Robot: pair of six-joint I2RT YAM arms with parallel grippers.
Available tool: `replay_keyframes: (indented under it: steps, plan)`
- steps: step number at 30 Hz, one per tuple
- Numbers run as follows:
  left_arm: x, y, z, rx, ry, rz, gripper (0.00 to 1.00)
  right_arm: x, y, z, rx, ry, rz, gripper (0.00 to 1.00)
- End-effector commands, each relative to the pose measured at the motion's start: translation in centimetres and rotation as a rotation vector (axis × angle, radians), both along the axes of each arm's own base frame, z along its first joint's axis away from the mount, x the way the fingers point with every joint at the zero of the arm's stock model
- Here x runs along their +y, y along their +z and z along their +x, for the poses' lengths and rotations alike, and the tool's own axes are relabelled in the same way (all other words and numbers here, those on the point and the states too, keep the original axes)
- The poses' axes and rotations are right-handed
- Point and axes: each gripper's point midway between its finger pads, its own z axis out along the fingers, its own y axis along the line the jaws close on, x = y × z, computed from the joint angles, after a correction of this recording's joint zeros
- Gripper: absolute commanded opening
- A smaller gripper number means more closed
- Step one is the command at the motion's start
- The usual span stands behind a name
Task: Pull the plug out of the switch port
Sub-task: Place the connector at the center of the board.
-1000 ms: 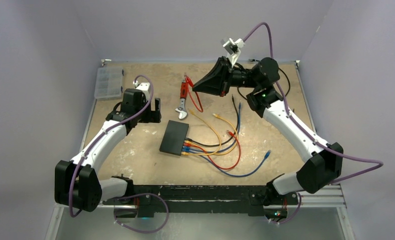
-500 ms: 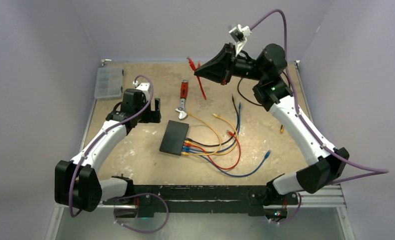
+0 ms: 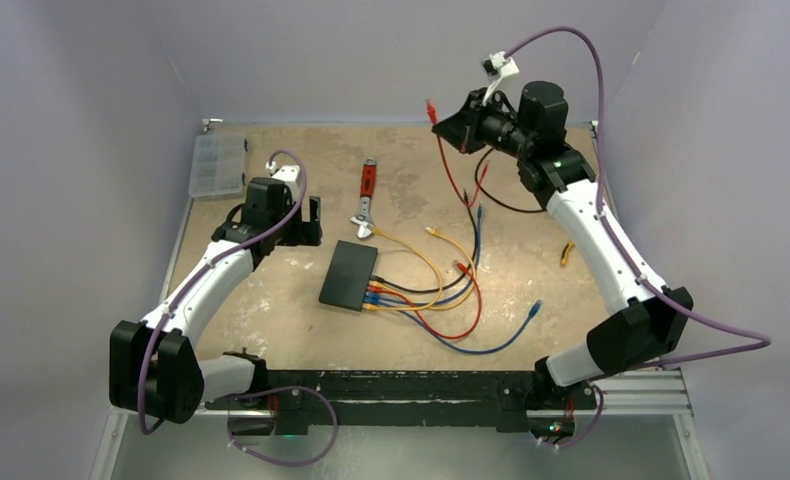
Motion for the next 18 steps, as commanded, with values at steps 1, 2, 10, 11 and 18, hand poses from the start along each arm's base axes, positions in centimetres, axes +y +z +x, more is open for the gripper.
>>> replay_keyframes:
  steps: [1, 2, 10, 11, 18]
  plan:
    - [0.2, -0.1, 0.0, -0.004, -0.005, 0.010, 0.88, -4.9, -1.2, 3.3, 0.013, -0.235, -0.066, 0.00]
    - [0.2, -0.2, 0.0, -0.002, -0.005, 0.010, 0.88, -5.8, -1.7, 3.8, 0.023, -0.273, -0.071, 0.00]
    - [0.1, -0.2, 0.1, 0.000, -0.007, 0.007, 0.88, -13.9, -4.8, 7.5, 0.088, -0.598, -0.122, 0.00]
    - [0.1, -0.3, 0.1, 0.001, -0.008, 0.008, 0.88, -14.6, -5.3, 7.9, 0.098, -0.624, -0.130, 0.00]
    - [0.1, -0.3, 0.1, 0.003, -0.009, 0.007, 0.88, -18.4, -8.0, 10.7, 0.147, -0.781, -0.189, 0.00]
